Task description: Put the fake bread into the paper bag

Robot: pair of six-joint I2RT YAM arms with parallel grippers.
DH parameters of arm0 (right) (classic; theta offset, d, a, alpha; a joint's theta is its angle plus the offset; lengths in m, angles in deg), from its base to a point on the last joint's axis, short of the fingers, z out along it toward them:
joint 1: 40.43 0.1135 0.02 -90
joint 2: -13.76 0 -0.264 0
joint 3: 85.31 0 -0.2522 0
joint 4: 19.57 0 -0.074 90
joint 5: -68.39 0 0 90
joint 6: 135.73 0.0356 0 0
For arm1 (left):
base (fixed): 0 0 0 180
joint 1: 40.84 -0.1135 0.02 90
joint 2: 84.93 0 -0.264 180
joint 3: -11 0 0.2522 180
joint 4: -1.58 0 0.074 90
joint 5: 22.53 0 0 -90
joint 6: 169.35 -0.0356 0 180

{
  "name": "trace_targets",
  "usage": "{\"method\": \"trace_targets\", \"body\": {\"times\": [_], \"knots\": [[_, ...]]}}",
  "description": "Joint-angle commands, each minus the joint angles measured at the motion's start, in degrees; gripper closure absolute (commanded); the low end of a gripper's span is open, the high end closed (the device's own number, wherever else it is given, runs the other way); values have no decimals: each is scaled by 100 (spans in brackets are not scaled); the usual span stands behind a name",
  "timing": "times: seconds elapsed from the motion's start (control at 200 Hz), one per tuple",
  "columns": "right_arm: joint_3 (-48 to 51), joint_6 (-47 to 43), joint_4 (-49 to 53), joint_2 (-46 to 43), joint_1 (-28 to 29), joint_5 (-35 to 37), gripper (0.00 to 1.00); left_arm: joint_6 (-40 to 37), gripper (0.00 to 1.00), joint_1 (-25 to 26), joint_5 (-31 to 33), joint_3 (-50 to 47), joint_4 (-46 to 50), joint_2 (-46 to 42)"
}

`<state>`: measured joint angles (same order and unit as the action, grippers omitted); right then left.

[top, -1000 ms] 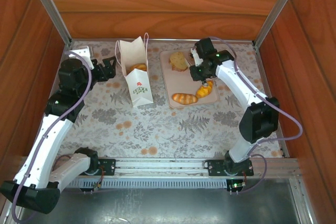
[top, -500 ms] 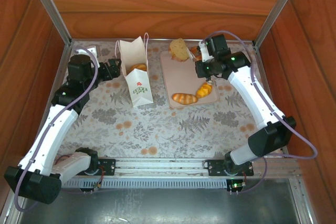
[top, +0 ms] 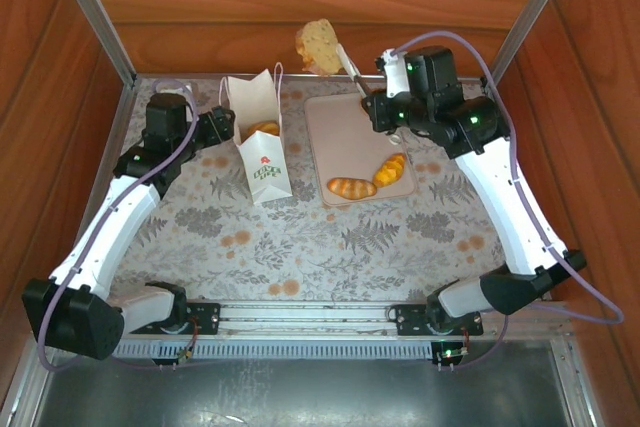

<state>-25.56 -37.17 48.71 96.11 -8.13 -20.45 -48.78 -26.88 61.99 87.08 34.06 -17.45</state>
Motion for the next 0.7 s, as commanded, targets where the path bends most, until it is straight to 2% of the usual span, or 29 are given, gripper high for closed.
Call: {"method": "trace_targets", "body": {"times": [0.0,0.12,0.27,0.415,0.56,0.695], "knots": [[-441,186,-89,52,225,-68,87,202,24,-90,-220,133,-185,74],[-811,255,-242,270,586,-82,87,326,30,-152,-295,14,-283,79],[-1068,436,-589,555,976,-243,87,499,32,-217,-441,-142,-436,55],[-1057,757,-1004,792,1240,-427,88,598,35,-239,-599,-226,-519,76],[-1036,1043,-1223,1040,1466,-460,88,608,43,-288,-605,-282,-527,4],[-650,1361,-1562,1065,1612,-462,88,623,44,-356,-598,-426,-604,-70]]}}
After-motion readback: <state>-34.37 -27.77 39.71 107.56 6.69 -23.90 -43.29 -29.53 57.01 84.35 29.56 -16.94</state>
